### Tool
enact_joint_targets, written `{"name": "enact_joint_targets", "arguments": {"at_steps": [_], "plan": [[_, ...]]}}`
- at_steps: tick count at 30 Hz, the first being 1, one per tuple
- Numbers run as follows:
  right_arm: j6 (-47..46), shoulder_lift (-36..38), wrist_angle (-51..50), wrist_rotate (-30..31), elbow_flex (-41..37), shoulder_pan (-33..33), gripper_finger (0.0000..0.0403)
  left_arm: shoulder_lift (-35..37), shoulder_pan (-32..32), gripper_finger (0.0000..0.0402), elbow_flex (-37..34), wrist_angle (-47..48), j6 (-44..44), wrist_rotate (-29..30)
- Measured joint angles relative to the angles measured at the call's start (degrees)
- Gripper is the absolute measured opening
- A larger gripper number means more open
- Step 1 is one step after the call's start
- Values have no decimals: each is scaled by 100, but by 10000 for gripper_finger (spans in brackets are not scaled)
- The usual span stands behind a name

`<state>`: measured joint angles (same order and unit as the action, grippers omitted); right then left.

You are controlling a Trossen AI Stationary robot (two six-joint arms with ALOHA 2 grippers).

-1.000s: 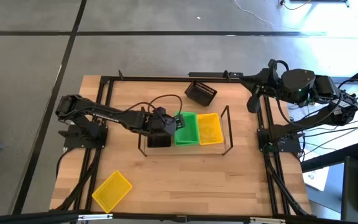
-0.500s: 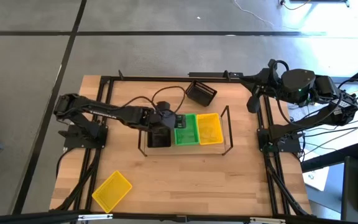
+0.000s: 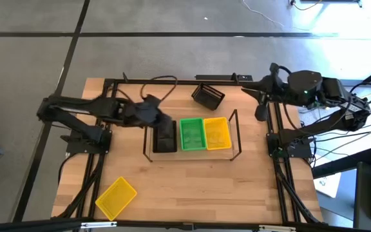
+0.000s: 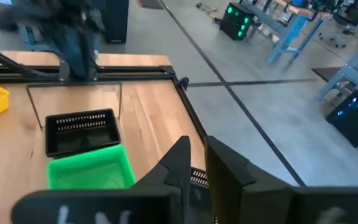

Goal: Stack baskets on shelf by color
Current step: Stack the yellow bin on top of the yellow bin on the shelf

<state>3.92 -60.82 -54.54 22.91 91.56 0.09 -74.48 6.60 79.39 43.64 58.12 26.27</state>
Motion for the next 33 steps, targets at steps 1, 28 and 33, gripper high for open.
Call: {"name": "enact_joint_targets", "arguments": {"at_steps": [1, 28, 33], "plan": [[11, -31, -6, -67, 0, -72, 47, 108, 67, 55, 66, 262, -102, -85], [656, -380, 348, -760, 1, -823, 47, -242, 3626, 47, -122, 2798, 326, -2812], [715, -380, 394, -758, 1, -824, 47, -432, 4060, 50, -740, 2414, 322, -2754]]}}
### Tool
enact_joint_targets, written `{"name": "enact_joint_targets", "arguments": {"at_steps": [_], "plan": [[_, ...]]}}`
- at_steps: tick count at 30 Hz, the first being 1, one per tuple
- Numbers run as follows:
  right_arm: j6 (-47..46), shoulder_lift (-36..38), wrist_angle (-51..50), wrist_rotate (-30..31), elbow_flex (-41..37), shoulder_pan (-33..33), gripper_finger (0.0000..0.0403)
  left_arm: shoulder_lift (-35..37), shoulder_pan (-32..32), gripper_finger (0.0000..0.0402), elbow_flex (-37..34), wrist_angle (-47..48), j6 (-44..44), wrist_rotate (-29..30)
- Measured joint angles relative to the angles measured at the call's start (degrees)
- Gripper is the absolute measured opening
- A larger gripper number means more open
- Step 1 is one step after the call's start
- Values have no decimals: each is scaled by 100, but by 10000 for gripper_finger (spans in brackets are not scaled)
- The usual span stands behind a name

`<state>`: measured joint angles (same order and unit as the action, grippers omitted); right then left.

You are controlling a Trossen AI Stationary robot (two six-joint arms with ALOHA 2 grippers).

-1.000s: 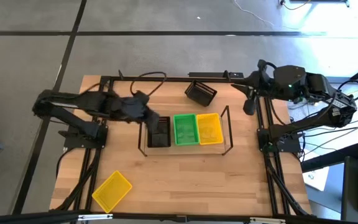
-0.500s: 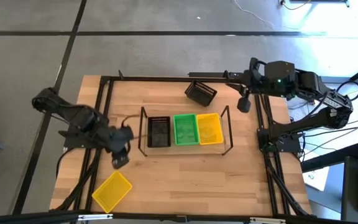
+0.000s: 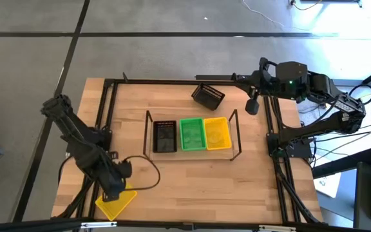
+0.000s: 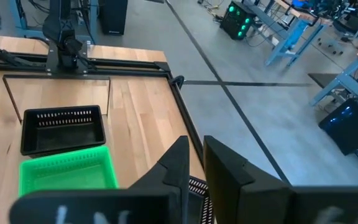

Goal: Stack baskets on shelf by color
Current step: Stack the yellow bin on top of the yellow bin on the shelf

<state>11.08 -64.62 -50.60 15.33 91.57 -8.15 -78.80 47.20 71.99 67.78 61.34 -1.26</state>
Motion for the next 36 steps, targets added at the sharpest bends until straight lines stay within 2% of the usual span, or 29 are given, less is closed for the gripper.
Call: {"name": "enact_joint_targets", "arguments": {"at_steps": [7, 11, 18, 31, 36], "plan": [[-79, 0, 25, 2, 0, 1, 47, -34, 360, 45, -802, -154, 746, 681], [-178, 0, 23, 2, 0, 1, 47, -28, 488, 44, -1072, -281, 987, 801], [-178, 0, 19, 4, 0, 1, 47, -27, 696, 44, -1680, -1500, 1625, 801], [-181, 0, 19, 9, 1, 1, 47, -27, 804, 43, -1775, -1232, 1856, 769], [-182, 0, 19, 9, 2, 3, 47, -36, 829, 43, -1810, -1226, 2306, 791]]}}
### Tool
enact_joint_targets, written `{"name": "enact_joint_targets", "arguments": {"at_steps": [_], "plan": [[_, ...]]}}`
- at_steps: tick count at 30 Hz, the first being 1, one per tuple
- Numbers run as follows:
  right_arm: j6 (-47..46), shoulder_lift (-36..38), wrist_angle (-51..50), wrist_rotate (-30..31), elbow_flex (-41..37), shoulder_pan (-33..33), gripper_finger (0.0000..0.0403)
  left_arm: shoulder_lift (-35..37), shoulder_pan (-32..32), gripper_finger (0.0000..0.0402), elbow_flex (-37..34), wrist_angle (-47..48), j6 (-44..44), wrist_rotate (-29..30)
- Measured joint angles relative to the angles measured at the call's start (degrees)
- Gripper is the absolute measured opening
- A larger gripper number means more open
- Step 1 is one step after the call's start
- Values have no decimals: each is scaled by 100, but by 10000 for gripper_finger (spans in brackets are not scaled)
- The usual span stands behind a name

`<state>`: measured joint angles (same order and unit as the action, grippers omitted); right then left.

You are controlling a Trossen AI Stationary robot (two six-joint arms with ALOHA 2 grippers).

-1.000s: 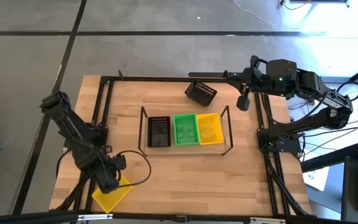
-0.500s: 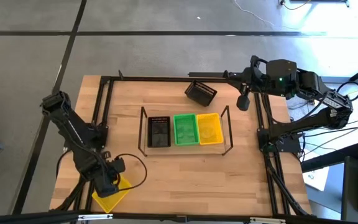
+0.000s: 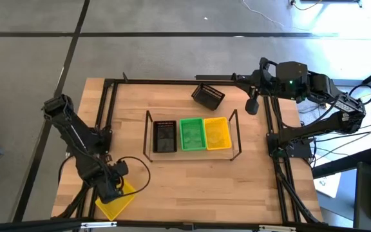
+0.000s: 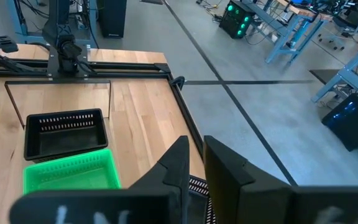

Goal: Stack baskets on shelf by color
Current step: Stack the yellow bin on top of the yellow bin on the shelf

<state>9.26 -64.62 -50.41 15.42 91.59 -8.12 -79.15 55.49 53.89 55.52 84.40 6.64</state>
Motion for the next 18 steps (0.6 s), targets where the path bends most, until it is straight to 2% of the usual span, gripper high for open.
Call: {"name": "enact_joint_targets", "arguments": {"at_steps": [6, 18], "plan": [[0, 0, -2, 0, 0, 0, 47, -37, 196, 43, -299, -584, 409, 28], [-20, 0, 0, 7, 0, 0, 47, -155, 229, 43, -685, -918, 505, 49]]}}
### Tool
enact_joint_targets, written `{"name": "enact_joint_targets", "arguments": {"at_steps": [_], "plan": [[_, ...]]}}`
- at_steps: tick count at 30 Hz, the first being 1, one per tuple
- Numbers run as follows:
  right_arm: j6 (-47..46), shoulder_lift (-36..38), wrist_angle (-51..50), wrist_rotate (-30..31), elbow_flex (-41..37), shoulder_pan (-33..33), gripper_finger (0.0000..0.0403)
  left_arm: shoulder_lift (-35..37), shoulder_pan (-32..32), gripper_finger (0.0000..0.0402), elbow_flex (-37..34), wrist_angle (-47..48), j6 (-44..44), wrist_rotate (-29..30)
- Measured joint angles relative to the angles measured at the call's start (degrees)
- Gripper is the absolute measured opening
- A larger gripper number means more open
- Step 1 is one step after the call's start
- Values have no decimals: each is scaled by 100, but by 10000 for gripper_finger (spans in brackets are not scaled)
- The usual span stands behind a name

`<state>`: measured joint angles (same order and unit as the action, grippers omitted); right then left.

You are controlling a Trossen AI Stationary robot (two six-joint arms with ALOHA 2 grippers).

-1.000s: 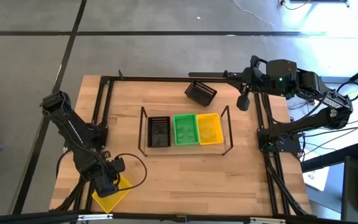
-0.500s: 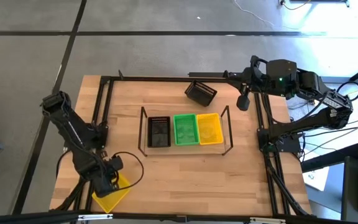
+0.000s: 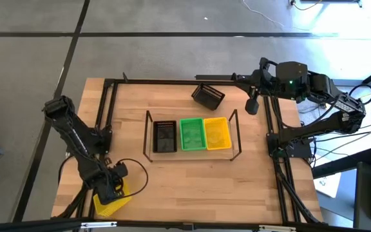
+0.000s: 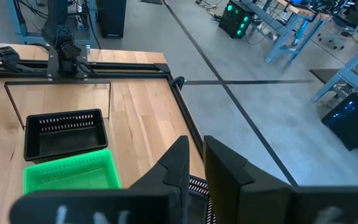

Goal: Stack baskets on shelf by color
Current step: Stack the yellow bin on top of the yellow bin on the shelf

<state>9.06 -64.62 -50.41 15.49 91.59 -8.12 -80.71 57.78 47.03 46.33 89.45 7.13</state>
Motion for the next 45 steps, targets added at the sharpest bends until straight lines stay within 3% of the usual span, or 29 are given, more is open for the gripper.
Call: {"name": "enact_joint_targets", "arguments": {"at_steps": [18, 45], "plan": [[7, 0, 138, 0, 2, 0, 47, 170, 0, 43, 319, -72, -4, 10], [20, 0, 133, -7, 2, 0, 47, 155, 0, 43, 91, -454, -156, 9]]}}
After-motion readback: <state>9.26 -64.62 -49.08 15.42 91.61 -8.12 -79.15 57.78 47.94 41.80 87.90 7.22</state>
